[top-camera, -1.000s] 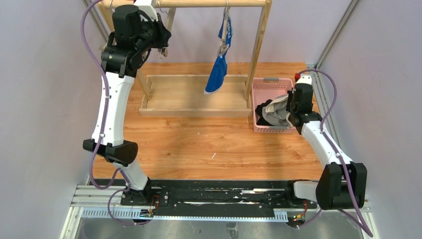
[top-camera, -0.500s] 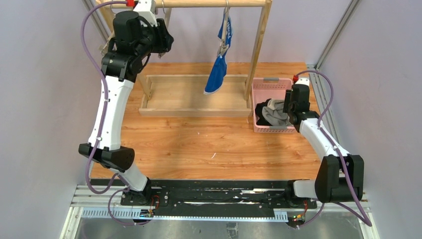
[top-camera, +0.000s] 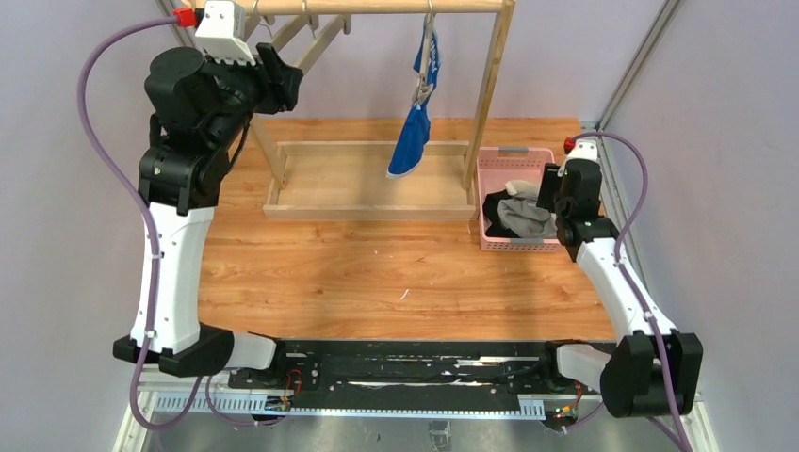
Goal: Remove the underwear clipped to the hanger
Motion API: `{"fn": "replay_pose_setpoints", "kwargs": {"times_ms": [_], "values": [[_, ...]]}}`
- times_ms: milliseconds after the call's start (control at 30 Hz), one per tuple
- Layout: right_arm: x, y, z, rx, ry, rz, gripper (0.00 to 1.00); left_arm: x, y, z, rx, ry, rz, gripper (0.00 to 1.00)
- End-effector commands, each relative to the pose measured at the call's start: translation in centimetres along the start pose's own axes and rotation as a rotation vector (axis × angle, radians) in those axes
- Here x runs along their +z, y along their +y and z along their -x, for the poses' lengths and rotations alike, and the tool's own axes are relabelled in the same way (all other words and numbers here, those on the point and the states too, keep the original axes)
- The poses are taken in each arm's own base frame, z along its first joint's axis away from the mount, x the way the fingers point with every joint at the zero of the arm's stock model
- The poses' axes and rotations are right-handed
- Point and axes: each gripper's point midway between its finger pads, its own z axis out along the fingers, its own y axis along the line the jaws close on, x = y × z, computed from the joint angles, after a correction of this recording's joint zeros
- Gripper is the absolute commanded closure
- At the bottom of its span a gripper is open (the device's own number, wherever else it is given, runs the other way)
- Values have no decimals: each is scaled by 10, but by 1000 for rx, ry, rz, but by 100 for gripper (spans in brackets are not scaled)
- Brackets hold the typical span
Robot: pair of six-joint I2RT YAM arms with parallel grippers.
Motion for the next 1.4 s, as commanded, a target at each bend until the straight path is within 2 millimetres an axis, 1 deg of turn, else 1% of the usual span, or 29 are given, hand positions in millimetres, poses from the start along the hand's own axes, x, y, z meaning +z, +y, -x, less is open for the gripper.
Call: {"fn": "replay_pose_setpoints", "kwargs": {"times_ms": [0,100,233,300,400,433,533,567,633,700,800,933,1067,1200,1367], "values": [[-20,7,30,28,-95,83,48,-10,-7,8,20,-38,-45,41],[-32,17,40,37,-119,146,48,-11,-24,10,24,-37,-121,40],[-52,26,52,7,-150,175,49,-4,-63,11,90,-23,-197,39],[-61,29,57,-5,-164,180,48,2,-88,11,101,-8,-249,39],[-74,35,61,-15,-182,202,48,14,-120,11,90,-7,-319,39],[-77,37,59,-19,-183,209,49,17,-127,13,90,-13,-333,38],[-84,43,56,-30,-187,222,49,32,-143,7,79,-7,-365,36],[-85,45,54,-37,-185,227,49,37,-147,6,68,-12,-369,35],[-87,49,49,-56,-174,235,50,45,-150,6,49,-33,-370,26],[-88,52,45,-75,-168,237,50,50,-151,9,36,-62,-364,24],[-90,54,41,-93,-169,237,50,57,-157,10,13,-83,-380,23],[-93,59,40,-107,-173,250,51,67,-168,6,0,-83,-421,22],[-94,64,38,-118,-171,261,52,76,-182,-6,-23,-71,-482,21],[-95,67,35,-132,-169,270,52,86,-187,-22,-32,-44,-492,21],[-96,71,30,-143,-170,286,52,93,-190,-25,-27,-41,-501,21]]}}
